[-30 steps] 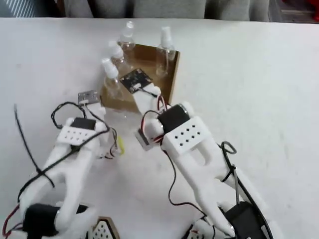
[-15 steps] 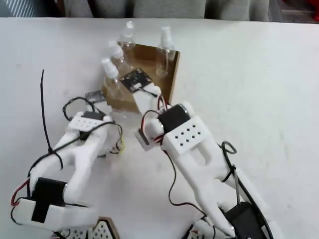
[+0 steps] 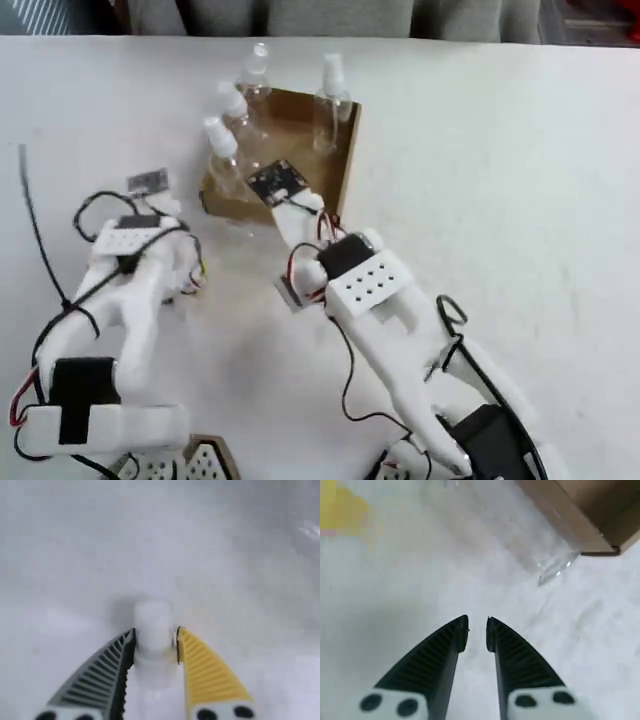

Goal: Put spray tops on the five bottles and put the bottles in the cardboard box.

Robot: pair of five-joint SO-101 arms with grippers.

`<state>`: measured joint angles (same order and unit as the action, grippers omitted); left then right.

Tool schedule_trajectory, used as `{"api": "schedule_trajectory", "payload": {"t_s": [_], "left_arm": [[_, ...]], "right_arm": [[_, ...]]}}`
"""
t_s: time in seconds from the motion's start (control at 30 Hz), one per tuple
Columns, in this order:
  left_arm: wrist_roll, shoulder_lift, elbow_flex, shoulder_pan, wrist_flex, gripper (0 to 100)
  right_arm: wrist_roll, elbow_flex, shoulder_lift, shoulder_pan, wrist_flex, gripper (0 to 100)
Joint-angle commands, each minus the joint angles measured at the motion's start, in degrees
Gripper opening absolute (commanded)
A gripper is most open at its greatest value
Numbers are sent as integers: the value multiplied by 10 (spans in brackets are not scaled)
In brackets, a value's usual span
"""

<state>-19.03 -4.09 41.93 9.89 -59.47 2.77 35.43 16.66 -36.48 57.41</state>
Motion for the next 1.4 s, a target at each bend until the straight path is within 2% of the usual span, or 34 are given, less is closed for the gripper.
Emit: {"api": "schedule_trajectory", "payload": {"t_s": [0.0, 0.13, 0.43, 0.63, 1.37], "left_arm": [[-11, 0, -39, 39, 3, 20], [-18, 0, -36, 51, 19, 20], [-18, 0, -36, 50, 22, 20], [-18, 0, -36, 51, 22, 20], [-17, 0, -29, 51, 23, 20]], "right_arm": [[-56, 43, 3, 3, -136, 41], [-117, 82, 7, 5, -236, 41], [-120, 106, 0, 7, -349, 41], [-121, 127, -36, 43, -446, 13], [-118, 137, -80, 51, -476, 15]]}}
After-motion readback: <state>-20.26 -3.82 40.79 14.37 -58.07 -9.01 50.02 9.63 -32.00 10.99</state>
